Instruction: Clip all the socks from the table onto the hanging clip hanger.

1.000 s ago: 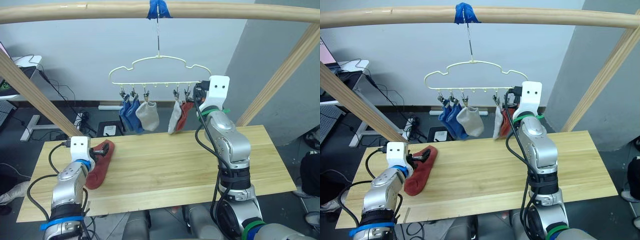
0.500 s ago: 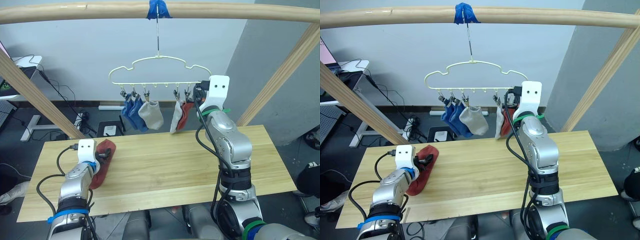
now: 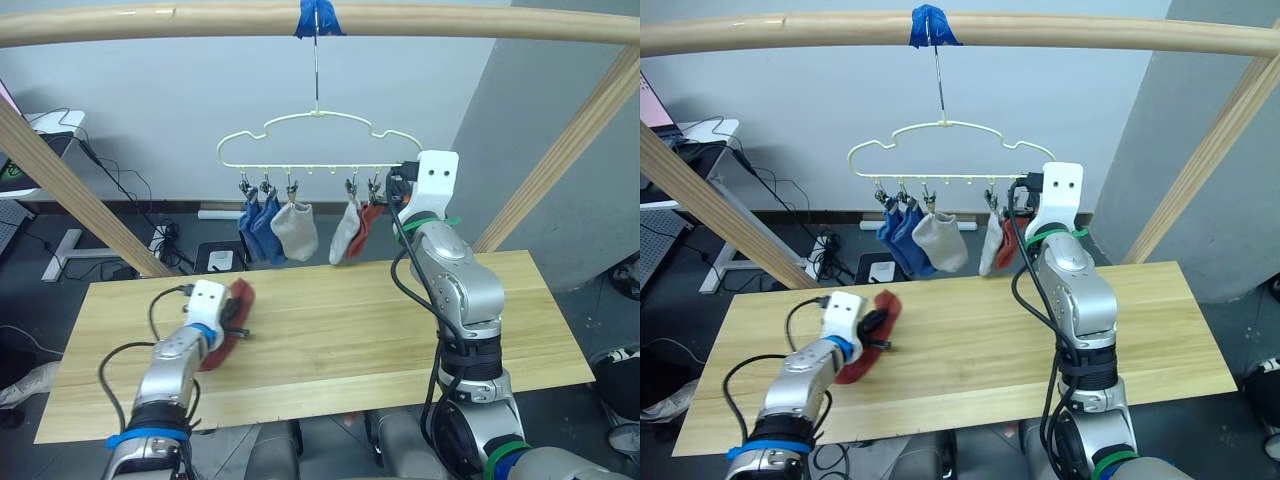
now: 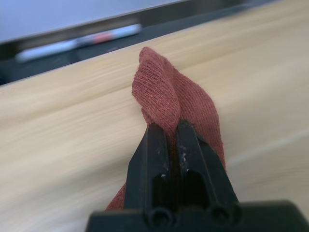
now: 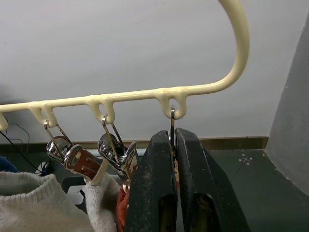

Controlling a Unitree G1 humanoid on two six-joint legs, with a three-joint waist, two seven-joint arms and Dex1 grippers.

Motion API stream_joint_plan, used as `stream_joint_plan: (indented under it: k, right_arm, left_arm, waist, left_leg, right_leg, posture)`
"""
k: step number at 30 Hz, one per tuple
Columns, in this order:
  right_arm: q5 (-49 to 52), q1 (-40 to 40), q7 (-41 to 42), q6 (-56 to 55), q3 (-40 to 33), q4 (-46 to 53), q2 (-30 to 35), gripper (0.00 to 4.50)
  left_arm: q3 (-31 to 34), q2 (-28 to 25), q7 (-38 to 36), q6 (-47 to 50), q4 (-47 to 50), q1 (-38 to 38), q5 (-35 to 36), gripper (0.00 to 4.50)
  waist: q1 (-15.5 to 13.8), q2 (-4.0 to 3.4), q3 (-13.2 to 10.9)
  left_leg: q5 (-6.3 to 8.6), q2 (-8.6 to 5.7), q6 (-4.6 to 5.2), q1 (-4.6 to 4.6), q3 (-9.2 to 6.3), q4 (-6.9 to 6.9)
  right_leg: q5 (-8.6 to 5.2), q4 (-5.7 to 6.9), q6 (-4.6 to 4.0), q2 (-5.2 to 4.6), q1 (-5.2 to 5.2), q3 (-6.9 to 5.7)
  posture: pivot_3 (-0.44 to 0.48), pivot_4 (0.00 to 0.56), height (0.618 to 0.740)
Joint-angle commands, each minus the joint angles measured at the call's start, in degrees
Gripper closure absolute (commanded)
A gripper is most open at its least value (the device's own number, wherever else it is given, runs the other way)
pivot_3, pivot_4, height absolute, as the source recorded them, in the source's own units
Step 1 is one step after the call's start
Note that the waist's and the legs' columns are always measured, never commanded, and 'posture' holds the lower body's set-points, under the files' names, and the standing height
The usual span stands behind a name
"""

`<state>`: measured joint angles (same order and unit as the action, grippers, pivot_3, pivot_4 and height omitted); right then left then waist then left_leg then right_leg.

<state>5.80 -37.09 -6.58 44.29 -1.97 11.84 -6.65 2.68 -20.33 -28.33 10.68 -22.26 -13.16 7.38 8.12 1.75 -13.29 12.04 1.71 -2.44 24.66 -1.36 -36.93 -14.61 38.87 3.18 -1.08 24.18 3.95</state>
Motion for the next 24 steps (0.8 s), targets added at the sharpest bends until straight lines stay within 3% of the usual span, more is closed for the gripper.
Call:
stream_joint_plan:
  k: [1, 8, 17, 24]
  right_arm:
    - [0.2, -0.4, -0.1, -0.4, -0.1, 3.4, 0.2, 4.50]
    - [0.2, -0.4, -0.2, -0.1, -0.2, 3.9, 0.5, 4.50]
    - [0.2, -0.8, -0.1, 0.0, 0.0, 3.7, 0.6, 4.50]
    - [0.1, -0.8, -0.1, 0.3, 0.1, 4.0, 0.7, 4.50]
  left_arm:
    - [-6.6, 2.9, -4.6, -1.3, 12.0, -1.1, 0.3, 4.48]
    - [-14.5, 11.7, -3.4, -1.7, 20.3, -6.5, -1.1, 4.48]
    - [-17.5, 22.9, 4.1, -7.6, 10.0, -15.2, -5.4, 4.48]
    - [-14.0, 25.7, 9.4, -9.3, 1.9, -19.4, -5.3, 4.48]
  waist:
    - [0.0, -0.01, 0.0]
    - [0.4, -0.01, 0.0]
    - [1.1, 0.00, 0.0]
    - [1.4, 0.00, 0.0]
  left_leg:
    - [0.00, 0.00, 0.00, 0.02, 0.00, 0.01]
    - [0.00, -0.01, 0.00, 0.04, 0.02, 0.04]
    - [0.00, -0.04, 0.01, 0.06, 0.03, 0.03]
    - [0.01, -0.04, 0.02, 0.08, 0.02, 0.07]
  right_leg:
    - [0.00, -0.01, 0.00, 0.00, 0.00, 0.00]
    - [-0.01, -0.08, 0.01, 0.04, 0.01, 0.03]
    - [-0.17, -0.17, 0.28, 0.07, -0.01, 0.05]
    - [-0.19, -0.25, 0.32, 0.07, -0.01, 0.05]
  posture:
    - [-0.211, 0.242, 0.740]
    - [-0.214, 0.239, 0.740]
    - [-0.228, 0.232, 0.740]
    - [-0.238, 0.233, 0.740]
